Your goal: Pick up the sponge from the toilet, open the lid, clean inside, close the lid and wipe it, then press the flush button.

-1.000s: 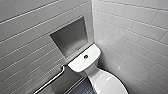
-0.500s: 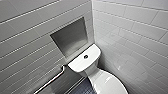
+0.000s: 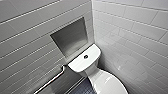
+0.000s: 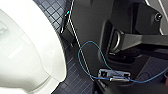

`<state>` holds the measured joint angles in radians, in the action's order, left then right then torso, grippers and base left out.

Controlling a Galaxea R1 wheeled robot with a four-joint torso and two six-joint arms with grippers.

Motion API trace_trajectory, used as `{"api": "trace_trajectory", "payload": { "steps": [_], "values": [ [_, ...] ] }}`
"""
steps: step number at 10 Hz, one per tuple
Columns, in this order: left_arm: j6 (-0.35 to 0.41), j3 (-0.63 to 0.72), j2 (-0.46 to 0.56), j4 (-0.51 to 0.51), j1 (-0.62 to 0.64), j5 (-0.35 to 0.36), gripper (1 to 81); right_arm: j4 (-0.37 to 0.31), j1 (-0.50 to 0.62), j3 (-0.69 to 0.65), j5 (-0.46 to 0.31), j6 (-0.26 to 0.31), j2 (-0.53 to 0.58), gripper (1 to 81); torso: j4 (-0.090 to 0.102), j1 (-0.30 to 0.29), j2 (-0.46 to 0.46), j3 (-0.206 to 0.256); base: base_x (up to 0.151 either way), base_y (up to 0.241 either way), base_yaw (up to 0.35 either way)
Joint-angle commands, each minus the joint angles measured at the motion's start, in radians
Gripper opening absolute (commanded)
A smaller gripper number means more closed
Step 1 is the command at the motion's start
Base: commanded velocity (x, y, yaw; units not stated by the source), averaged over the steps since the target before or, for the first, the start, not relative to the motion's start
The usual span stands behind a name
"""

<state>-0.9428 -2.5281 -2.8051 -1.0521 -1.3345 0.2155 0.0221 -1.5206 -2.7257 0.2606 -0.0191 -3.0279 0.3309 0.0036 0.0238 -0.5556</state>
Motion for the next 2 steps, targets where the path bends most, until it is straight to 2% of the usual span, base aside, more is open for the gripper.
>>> {"api": "trace_trajectory", "payload": {
  "steps": [1, 2],
  "values": [
    [0.006, -0.251, -0.200, -0.029, -0.119, 0.024, 1.0, 0.005, -0.026, 0.018, -0.080, 0.005, -0.039, 1.0, 0.000, 0.000, 0.000, 0.000, 0.000, 0.000, 0.000],
    [0.006, -0.282, -0.232, -0.029, -0.121, -0.021, 1.0, 0.001, -0.027, 0.014, -0.080, 0.005, -0.039, 1.0, 0.000, 0.000, 0.000, 0.000, 0.000, 0.000, 0.000]
  ]
}}
